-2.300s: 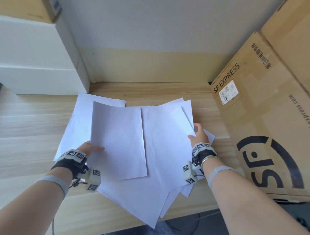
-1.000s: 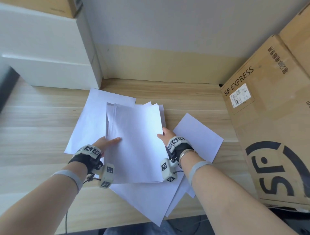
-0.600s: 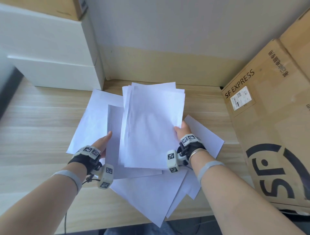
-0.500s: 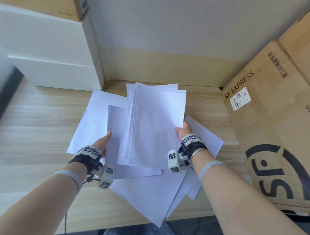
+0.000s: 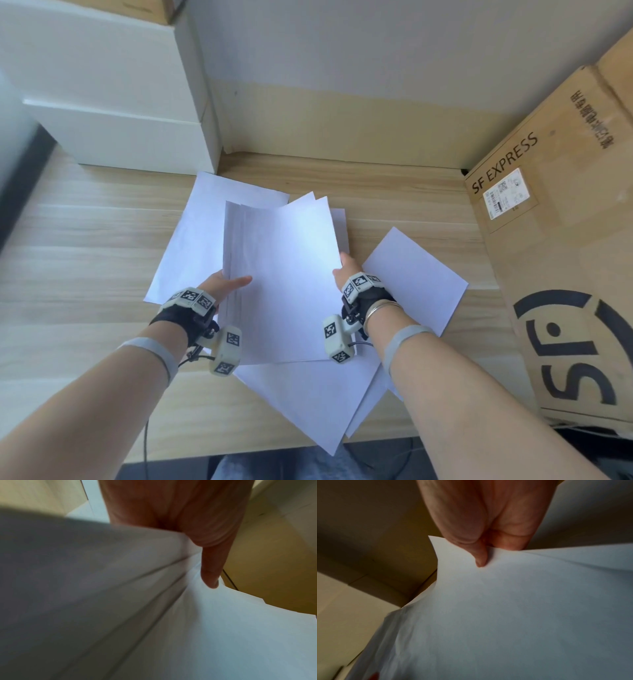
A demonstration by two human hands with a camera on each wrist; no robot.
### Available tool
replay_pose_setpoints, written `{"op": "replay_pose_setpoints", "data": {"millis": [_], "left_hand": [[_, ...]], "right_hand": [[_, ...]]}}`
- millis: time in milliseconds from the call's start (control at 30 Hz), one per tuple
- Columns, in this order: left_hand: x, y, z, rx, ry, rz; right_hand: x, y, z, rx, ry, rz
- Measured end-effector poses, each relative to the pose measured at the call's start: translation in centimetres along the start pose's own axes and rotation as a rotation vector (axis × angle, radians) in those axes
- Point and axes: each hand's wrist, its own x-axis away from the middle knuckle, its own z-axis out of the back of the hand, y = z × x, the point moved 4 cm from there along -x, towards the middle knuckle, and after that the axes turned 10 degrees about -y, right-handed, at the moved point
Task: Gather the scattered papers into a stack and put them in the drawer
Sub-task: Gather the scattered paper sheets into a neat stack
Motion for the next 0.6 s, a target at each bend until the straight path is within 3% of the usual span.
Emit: {"op": "replay_pose_setpoints", "data": {"millis": [200,333,500,600], "left_hand": [[1.0,0.7,-1.0,0.134,-0.018,-0.029],[0.7,0.3,-0.8,0.171,0.009,-0.055],[1.1,0.5,0.3,0.177,0.048,-0.123],[1.6,0.5,1.7,0.173,0.074,-0.15]], "right_hand": [[-0.1,-1.3,-2.1,0.189,-0.078,-0.095],[-0.3,-1.1,-2.6,0.179,-0.133,-0.097],[0.1,-0.2,-0.6,-0.039,0.013,-0.002],[0.6,1.3,-0.2,0.005,0.001,-0.008]]}}
